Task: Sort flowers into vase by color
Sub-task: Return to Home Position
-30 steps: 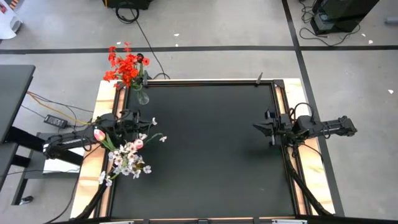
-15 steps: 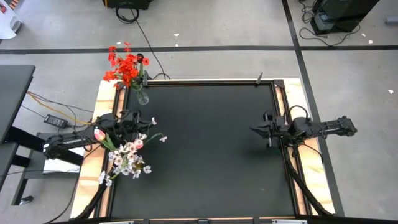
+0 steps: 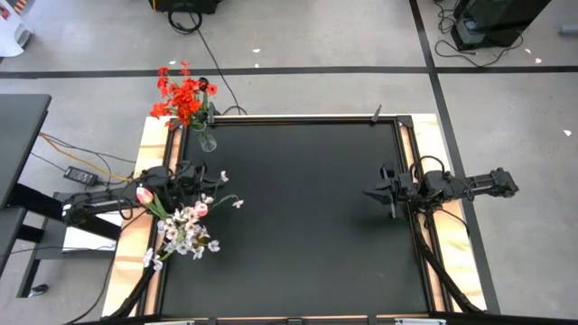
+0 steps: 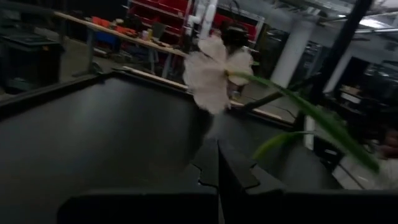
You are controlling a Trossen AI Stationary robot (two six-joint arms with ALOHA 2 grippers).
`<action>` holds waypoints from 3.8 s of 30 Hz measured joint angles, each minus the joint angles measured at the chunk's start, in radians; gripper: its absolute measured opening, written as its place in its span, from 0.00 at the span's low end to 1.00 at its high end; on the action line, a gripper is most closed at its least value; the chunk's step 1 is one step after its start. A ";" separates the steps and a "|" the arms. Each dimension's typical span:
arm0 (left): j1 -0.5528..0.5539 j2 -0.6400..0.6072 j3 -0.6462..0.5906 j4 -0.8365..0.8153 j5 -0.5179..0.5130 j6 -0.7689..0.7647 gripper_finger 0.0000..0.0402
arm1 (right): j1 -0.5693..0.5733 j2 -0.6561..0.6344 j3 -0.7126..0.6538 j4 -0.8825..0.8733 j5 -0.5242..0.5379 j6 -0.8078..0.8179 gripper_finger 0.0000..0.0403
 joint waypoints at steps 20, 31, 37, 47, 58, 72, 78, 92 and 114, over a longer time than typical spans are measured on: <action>-0.110 -0.001 -0.001 -0.019 -0.096 0.026 0.00 | 0.013 -0.001 0.000 -0.020 0.040 0.003 0.01; -0.117 0.065 -0.001 -0.020 -0.100 -0.029 0.01 | 0.013 0.000 0.000 -0.034 0.052 0.028 0.06; -0.117 0.064 -0.001 -0.020 -0.100 -0.015 0.05 | 0.013 0.000 0.000 -0.033 0.052 0.030 0.08; -0.117 0.064 -0.001 -0.019 -0.099 -0.015 0.06 | 0.013 0.000 0.000 -0.033 0.051 0.029 0.09; -0.117 0.064 -0.001 -0.018 -0.098 -0.015 0.06 | 0.013 0.000 0.000 -0.033 0.051 0.028 0.09; -0.117 0.064 -0.002 -0.018 -0.098 -0.015 0.06 | 0.013 0.000 0.000 -0.033 0.051 0.028 0.08; -0.117 0.064 -0.002 -0.018 -0.098 -0.015 0.06 | 0.013 0.000 0.000 -0.033 0.051 0.028 0.08; -0.117 0.064 -0.002 -0.017 -0.098 -0.015 0.06 | 0.013 0.000 0.000 -0.033 0.051 0.028 0.08; -0.117 0.064 -0.002 -0.017 -0.098 -0.015 0.06 | 0.013 0.000 0.000 -0.033 0.051 0.028 0.08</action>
